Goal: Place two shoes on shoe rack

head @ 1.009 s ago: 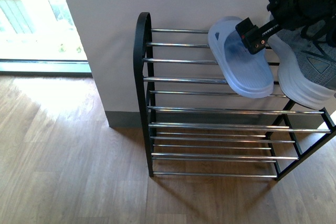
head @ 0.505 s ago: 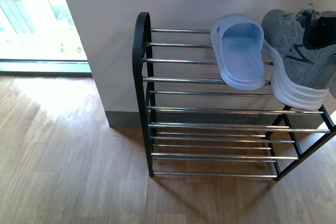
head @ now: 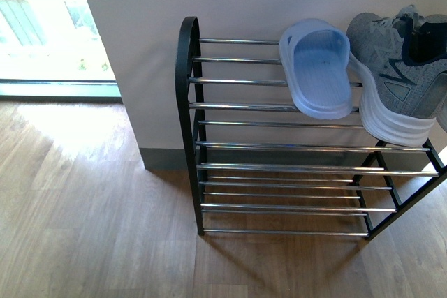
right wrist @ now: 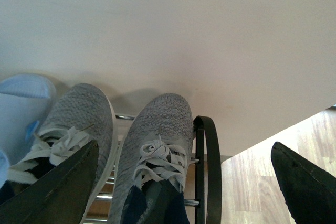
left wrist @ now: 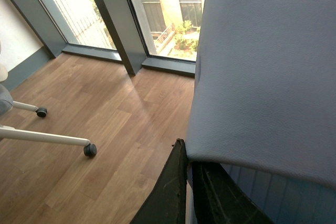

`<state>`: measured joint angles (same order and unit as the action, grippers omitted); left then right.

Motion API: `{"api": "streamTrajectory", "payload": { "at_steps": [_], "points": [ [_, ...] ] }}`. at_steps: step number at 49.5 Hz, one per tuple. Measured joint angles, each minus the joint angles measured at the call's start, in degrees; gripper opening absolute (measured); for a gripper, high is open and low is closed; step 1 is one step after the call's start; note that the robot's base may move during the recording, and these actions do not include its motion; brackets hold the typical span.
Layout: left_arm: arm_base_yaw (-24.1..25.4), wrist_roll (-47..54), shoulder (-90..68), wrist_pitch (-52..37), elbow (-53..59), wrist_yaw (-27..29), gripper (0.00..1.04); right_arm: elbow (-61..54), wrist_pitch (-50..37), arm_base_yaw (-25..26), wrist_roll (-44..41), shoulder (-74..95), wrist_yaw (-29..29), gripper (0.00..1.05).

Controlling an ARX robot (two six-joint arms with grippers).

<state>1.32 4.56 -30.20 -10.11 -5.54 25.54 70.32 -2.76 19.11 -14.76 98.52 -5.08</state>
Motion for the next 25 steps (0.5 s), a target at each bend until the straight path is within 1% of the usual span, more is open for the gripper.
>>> {"api": "streamTrajectory", "payload": {
  "at_steps": [4, 5, 6, 8, 10, 12, 15, 16, 18, 19, 22, 23, 24, 25],
  "points": [
    [0.00, 0.00, 0.00, 0.00, 0.00, 0.00, 0.02, -0.87, -1.03, 0.04, 0.13, -1.31, -0.31, 0.95],
    [0.00, 0.00, 0.02, 0.00, 0.00, 0.00, 0.02, -3.43, -8.15, 0.15, 2.56, -2.03, -4.76, 0.90],
    [0.00, 0.00, 0.02, 0.00, 0.00, 0.00, 0.02, -5.62, -13.44, 0.13, 4.13, -2.40, -7.19, 0.87],
    [0.00, 0.00, 0.02, 0.00, 0.00, 0.02, 0.02, -10.01, -22.05, -0.15, 6.86, -3.37, -10.32, 0.81],
    [0.00, 0.00, 0.00, 0.00, 0.00, 0.02, 0.02, -15.34, -30.10, -1.07, 9.27, -4.70, -11.04, 0.74],
    [0.00, 0.00, 0.00, 0.00, 0.00, 0.00, 0.02, -22.18, -38.01, -2.51, 11.08, -7.02, -10.78, 0.64],
    [-0.02, 0.00, 0.02, 0.00, 0.00, -0.02, 0.02, -27.65, -42.60, -3.82, 12.33, -9.73, -10.08, 0.54],
    [-0.02, 0.00, 0.00, -0.02, 0.00, 0.00, 0.02, -30.40, -44.19, -4.55, 12.76, -11.54, -9.29, 0.48],
    [-0.02, 0.00, 0.00, 0.00, 0.00, 0.02, 0.02, -32.89, -45.33, -5.25, 13.20, -13.35, -8.57, 0.42],
    [-0.02, 0.00, 0.00, -0.02, 0.00, 0.04, 0.02, -35.28, -46.23, -5.90, 13.51, -15.13, -7.85, 0.36],
    [-0.02, 0.00, 0.00, -0.02, 0.00, 0.02, 0.02, -38.82, -47.32, -6.88, 13.75, -17.57, -6.78, 0.26],
    [-0.02, 0.00, 0.02, -0.02, 0.00, 0.00, 0.02, -40.94, -47.80, -7.48, 13.84, -18.93, -6.21, 0.20],
    [-0.02, 0.00, 0.00, -0.02, 0.00, 0.00, 0.02, -42.14, -47.98, -7.80, 13.90, -19.65, -5.88, 0.17],
    [-0.02, 0.00, 0.00, 0.00, 0.00, 0.00, 0.02, -42.45, -48.04, -7.87, 13.90, -19.87, -5.77, 0.16]
  ]
}}
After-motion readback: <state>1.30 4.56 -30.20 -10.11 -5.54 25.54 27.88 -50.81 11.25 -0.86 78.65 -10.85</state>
